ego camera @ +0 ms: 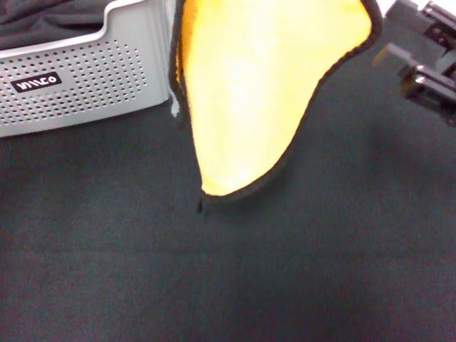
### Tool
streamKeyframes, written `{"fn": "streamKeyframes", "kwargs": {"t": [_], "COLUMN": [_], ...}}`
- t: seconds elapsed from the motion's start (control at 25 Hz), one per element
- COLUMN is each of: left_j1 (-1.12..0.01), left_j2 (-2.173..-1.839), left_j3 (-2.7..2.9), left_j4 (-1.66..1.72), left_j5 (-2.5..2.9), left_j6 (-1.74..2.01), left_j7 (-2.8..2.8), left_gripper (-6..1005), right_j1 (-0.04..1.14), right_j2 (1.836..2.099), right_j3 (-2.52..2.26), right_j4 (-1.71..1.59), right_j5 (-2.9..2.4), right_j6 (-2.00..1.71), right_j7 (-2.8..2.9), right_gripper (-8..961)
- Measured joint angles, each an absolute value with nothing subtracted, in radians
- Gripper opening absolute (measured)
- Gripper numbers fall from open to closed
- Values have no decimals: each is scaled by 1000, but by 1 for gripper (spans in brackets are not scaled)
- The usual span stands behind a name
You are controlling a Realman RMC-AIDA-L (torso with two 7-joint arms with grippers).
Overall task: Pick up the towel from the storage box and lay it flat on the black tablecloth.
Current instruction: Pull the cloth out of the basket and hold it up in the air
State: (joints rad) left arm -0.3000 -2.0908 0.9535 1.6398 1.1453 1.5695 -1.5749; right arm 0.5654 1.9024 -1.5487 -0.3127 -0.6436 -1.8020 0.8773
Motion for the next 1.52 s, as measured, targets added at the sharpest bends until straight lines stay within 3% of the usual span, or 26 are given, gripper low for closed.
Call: {"fn": "streamKeyframes", "kwargs": {"t": [0.36, 0.6, 0.8, 1.52], "left_j1": [-290, -288, -289, -284], "left_j2": [-2092, -2092, -2092, -2092], "left_j3": [956, 956, 956, 954], "left_j4": [1632, 1592, 1549, 1487], "left_j5": [1146, 1142, 1139, 1137], "left_j6": [1588, 1602, 1612, 1642], "left_j7": [-1575, -1569, -1550, -1534], "left_gripper": [24, 24, 24, 26], "right_j1": [580, 583, 589, 663], "right_j2": [1908, 1908, 1910, 1924], "right_j3": [-1553, -1553, -1554, -1550], "right_j4": [-320, -321, -321, -317], "right_j5": [-670, -670, -672, -719], "right_j6": [-1784, -1779, -1757, -1669], "right_j7": [896, 894, 886, 872], "right_gripper": [645, 460, 414, 417]}}
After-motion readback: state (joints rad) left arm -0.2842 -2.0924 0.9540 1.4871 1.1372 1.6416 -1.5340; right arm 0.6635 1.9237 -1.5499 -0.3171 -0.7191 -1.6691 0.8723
